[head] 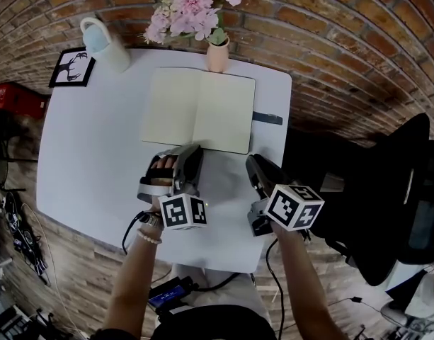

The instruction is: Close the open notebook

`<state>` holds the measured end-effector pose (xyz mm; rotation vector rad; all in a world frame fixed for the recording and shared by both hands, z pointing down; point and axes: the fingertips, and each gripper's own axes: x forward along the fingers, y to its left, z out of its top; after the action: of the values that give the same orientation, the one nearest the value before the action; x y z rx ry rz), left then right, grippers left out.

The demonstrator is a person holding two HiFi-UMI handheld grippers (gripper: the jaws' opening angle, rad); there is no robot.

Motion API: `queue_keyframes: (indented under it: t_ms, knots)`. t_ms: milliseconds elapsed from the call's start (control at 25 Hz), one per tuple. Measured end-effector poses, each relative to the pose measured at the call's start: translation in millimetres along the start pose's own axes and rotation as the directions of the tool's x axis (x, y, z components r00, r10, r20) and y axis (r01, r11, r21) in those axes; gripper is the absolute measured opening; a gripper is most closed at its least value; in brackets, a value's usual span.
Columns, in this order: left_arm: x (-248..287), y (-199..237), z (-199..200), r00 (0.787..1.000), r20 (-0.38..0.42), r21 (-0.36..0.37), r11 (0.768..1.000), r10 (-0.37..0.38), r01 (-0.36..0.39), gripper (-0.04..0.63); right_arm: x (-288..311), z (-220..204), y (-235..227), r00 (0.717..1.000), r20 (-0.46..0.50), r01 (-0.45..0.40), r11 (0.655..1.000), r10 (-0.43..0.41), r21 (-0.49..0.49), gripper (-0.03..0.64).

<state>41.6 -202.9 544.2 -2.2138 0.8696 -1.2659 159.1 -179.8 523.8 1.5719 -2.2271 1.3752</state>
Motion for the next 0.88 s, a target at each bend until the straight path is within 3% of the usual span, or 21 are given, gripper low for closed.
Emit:
queue_keyframes:
  t_ms: [360, 600, 880]
  knots:
    - [-4, 4, 1, 1.000, 0.014, -0.059, 0.998, 0.012, -0.011, 0.057, 16, -2, -2, 0.995, -0.095, 0.006, 0.998, 0.000, 0.063, 0.132]
    - [-4, 5, 2, 1.000, 0.013, -0.062, 0.998, 0.012, -0.012, 0.057, 24, -4, 1, 0.988, -0.154, -0.009, 0.994, 0.026, 0.110, 0.132]
    - [1, -1, 1, 1.000, -0.002, -0.035, 0.999, -0.011, 0.011, 0.057, 23, 1, -1, 0.994, -0.101, -0.024, 0.985, 0.042, 0.172, 0.077]
